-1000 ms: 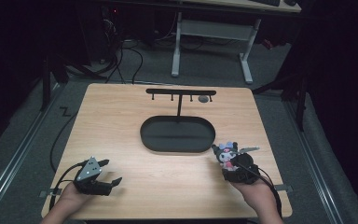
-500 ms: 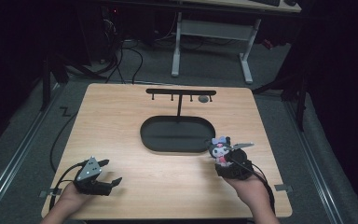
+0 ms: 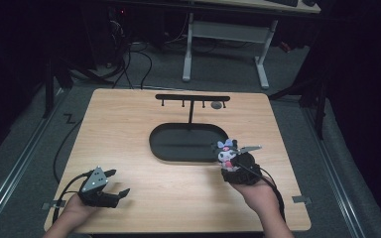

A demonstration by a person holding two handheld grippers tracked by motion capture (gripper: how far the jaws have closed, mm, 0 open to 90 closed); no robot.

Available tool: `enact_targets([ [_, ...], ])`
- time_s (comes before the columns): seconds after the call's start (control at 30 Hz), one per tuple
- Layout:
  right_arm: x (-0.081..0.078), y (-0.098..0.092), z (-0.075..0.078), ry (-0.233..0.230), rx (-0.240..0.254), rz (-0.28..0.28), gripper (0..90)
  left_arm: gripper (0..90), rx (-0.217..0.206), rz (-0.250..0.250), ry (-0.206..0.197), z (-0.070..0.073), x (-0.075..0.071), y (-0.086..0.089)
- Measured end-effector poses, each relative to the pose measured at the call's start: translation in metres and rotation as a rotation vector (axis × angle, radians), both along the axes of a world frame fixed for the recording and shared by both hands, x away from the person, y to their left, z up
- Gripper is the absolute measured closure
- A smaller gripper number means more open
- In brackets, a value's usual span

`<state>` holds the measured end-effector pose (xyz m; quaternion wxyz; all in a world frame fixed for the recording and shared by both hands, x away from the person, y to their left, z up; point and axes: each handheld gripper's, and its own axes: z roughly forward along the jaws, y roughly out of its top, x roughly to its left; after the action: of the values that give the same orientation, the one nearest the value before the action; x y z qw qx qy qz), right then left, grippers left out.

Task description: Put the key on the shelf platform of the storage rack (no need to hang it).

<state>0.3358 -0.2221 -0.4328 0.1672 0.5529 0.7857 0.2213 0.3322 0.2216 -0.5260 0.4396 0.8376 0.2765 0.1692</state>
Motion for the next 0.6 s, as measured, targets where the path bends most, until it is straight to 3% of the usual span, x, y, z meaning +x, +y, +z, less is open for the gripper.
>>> enact_targets([
  [0.6, 0.022, 0.019, 0.001, -0.004, 0.011, 0.021, 47.5, 15.4, 0.001, -0.002, -0.001, 0.0, 0.0, 0.0],
])
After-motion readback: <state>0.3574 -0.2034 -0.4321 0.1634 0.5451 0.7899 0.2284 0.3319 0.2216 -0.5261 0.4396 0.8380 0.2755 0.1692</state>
